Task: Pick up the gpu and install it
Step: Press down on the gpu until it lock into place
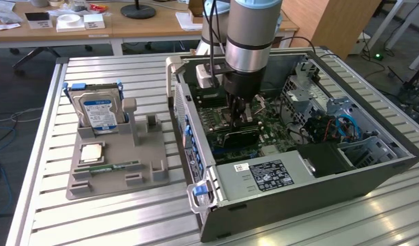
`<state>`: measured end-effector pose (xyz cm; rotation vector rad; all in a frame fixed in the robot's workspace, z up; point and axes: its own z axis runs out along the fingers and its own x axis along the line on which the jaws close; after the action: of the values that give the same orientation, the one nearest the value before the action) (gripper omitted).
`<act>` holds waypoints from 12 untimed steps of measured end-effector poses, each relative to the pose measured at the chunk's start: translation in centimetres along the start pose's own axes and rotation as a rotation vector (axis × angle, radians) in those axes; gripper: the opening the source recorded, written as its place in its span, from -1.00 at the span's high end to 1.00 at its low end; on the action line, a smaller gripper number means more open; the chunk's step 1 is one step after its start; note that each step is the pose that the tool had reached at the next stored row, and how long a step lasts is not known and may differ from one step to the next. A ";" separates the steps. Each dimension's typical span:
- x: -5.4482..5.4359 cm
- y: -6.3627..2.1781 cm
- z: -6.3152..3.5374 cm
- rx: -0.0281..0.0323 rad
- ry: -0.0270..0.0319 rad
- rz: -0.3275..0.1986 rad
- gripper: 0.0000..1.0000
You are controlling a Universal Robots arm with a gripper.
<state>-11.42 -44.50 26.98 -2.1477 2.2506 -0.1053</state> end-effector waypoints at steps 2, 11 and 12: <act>0.0 0.00 0.00 0.0000 0.0001 0.000 0.79; 0.1 -0.02 -0.28 0.0000 0.0000 0.000 0.79; 0.2 -0.02 -0.27 0.0001 -0.0001 0.000 0.79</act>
<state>-11.43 -44.65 27.26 -2.1474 2.2506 -0.1052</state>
